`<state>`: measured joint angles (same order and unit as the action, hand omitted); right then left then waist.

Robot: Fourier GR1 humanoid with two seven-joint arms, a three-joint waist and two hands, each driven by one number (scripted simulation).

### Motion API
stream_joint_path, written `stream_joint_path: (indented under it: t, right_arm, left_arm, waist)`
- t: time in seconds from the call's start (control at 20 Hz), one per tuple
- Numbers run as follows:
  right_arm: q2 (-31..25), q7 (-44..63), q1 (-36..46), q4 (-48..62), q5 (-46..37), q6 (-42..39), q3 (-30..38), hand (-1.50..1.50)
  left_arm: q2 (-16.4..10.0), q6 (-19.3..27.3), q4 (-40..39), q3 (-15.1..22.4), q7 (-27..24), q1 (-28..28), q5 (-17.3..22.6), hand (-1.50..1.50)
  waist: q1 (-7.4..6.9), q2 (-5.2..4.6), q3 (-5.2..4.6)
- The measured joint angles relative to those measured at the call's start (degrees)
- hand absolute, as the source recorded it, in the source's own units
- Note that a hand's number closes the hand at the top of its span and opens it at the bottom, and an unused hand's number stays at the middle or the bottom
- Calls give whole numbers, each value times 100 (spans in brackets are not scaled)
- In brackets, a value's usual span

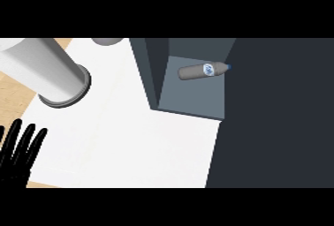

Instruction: Pick up the bottled water, place it into the cabinet and close the cabinet

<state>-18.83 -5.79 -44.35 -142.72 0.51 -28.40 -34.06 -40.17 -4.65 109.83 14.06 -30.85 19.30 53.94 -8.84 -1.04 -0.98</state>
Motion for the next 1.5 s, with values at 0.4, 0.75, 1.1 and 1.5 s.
stream_joint_path:
  t: [0.4,0.75,1.1,1.5]
  right_arm:
    - [-156,244,657,21,55,-58,54,150]
    - [-454,390,1470,37,72,-251,223,150]
    - [-527,737,2122,62,90,-317,172,150]
    - [-547,1073,2684,92,121,-463,119,150]
  left_arm:
    - [-225,-311,-11,-135,67,-7,85,-150]
    - [-349,-478,-69,-196,138,-66,132,-150]
    - [-456,-590,-136,-312,190,-98,223,-150]
    - [-524,-692,-194,-413,214,-132,300,-150]
  waist:
    - [-315,-59,-19]
    - [-536,-61,-55]
    - [-559,-60,-67]
    - [-556,-80,-89]
